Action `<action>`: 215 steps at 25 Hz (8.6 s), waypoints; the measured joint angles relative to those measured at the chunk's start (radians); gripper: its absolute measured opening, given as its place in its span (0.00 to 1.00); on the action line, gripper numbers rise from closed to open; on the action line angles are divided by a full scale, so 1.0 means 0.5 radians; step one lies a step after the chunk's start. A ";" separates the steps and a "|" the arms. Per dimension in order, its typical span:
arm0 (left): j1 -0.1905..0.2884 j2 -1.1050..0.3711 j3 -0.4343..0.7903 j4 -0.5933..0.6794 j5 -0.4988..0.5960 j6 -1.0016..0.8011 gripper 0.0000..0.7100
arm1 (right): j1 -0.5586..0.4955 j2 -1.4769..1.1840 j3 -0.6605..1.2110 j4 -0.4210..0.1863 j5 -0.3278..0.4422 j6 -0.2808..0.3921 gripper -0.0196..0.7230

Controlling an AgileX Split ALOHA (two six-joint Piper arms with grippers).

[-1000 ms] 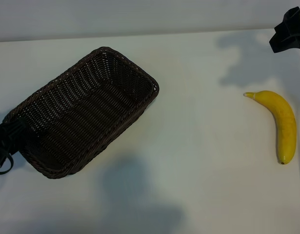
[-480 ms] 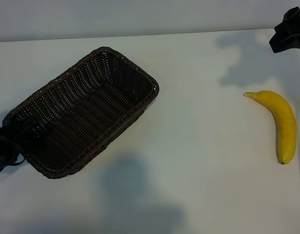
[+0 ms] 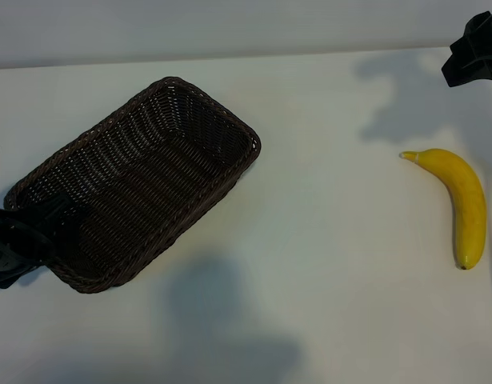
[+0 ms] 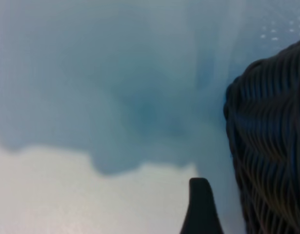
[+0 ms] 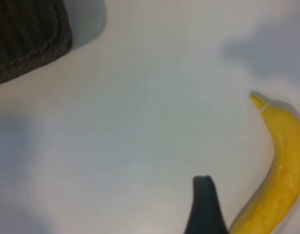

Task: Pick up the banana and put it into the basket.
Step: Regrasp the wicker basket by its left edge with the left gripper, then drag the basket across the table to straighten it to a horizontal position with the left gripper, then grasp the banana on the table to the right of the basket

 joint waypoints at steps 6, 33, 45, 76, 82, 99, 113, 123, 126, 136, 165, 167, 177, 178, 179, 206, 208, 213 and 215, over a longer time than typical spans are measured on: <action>0.000 0.139 -0.002 -0.027 -0.106 -0.021 0.42 | 0.000 0.000 0.000 0.000 0.000 0.000 0.70; 0.001 0.113 -0.395 -0.216 0.227 0.778 0.21 | 0.000 0.000 0.000 -0.003 0.000 0.000 0.70; 0.001 0.309 -0.935 -1.277 0.652 2.035 0.21 | 0.000 0.000 0.000 -0.006 0.004 0.000 0.70; -0.089 1.131 -1.400 -1.188 0.800 2.292 0.21 | 0.000 0.000 0.000 -0.006 -0.010 -0.001 0.70; -0.089 1.143 -1.400 -1.193 0.792 2.285 0.21 | 0.000 0.000 0.000 -0.006 -0.010 -0.001 0.70; -0.089 1.140 -1.461 -1.241 0.884 2.252 0.87 | 0.000 0.000 0.000 -0.006 -0.008 -0.003 0.70; -0.087 0.647 -1.618 -1.112 1.138 2.196 0.87 | 0.000 0.000 0.000 -0.006 -0.008 -0.001 0.70; -0.087 0.258 -1.618 -1.034 1.346 2.199 0.86 | 0.000 0.000 0.000 -0.007 -0.008 -0.001 0.70; -0.087 0.140 -1.618 -1.024 1.402 2.199 0.86 | 0.000 0.000 0.000 -0.007 -0.008 -0.001 0.70; -0.088 0.015 -1.601 -0.751 1.557 1.957 0.86 | 0.000 0.000 0.000 -0.007 -0.007 -0.001 0.70; -0.088 -0.184 -1.596 -0.662 1.626 1.925 0.86 | 0.000 0.000 0.000 -0.165 -0.005 0.050 0.73; -0.088 -0.184 -1.596 -0.660 1.626 1.925 0.86 | 0.000 0.000 0.000 -0.233 0.015 0.056 0.77; -0.088 -0.184 -1.596 -0.660 1.626 1.933 0.86 | 0.000 0.186 0.000 -0.486 0.008 0.172 0.88; -0.088 -0.184 -1.596 -0.660 1.624 1.933 0.86 | 0.000 0.220 0.000 -0.488 0.006 0.169 0.88; -0.088 -0.184 -1.596 -0.660 1.624 1.933 0.86 | 0.000 0.249 0.000 -0.491 0.002 0.169 0.88; -0.088 -0.184 -1.596 -0.660 1.547 1.935 0.86 | 0.000 0.840 0.000 -0.562 -0.184 0.201 0.86; -0.088 -0.184 -1.596 -0.660 1.540 1.935 0.86 | 0.000 0.852 0.000 -0.596 -0.200 0.236 0.86; -0.088 -0.184 -1.596 -0.660 1.528 1.939 0.86 | -0.036 0.855 0.014 -0.623 -0.205 0.270 0.85; -0.088 -0.184 -1.596 -0.660 1.527 1.939 0.86 | -0.071 0.855 0.052 -0.623 -0.209 0.275 0.85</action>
